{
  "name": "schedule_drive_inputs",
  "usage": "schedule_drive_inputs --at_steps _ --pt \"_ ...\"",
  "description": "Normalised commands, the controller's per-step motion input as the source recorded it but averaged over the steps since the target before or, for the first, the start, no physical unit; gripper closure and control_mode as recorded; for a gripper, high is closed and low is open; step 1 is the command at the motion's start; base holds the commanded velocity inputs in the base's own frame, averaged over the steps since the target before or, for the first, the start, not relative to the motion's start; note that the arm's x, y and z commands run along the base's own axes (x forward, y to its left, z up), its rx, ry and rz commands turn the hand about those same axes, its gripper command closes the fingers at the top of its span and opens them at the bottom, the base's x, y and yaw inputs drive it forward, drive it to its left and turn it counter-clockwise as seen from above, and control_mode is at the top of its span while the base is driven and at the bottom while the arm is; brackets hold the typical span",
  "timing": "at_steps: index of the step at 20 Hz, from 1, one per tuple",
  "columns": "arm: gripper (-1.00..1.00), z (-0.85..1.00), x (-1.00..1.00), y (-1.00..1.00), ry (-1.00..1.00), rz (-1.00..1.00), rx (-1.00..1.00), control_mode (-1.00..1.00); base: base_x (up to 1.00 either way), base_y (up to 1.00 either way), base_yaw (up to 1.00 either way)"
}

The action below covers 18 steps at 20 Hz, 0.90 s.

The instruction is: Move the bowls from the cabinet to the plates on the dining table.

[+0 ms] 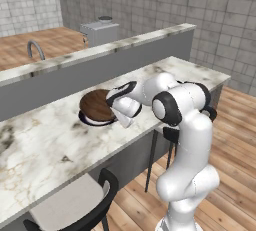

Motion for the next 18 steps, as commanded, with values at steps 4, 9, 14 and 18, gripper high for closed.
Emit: schedule_drive_inputs --at_steps 4,9,14,18 --pt "-1.0 -0.03 0.0 0.34 0.0 0.01 0.0 -1.0 0.0 0.0 0.0" --pt "-1.0 0.55 -0.05 0.09 -0.05 0.01 0.0 -1.0 0.0 0.0 0.0" --pt "-1.0 0.79 -0.05 -0.03 -0.06 0.06 0.01 -1.0 0.0 0.0 0.0" --pt "-1.0 0.67 0.0 -0.15 -0.05 0.1 0.0 -1.0 0.0 0.0 0.0"
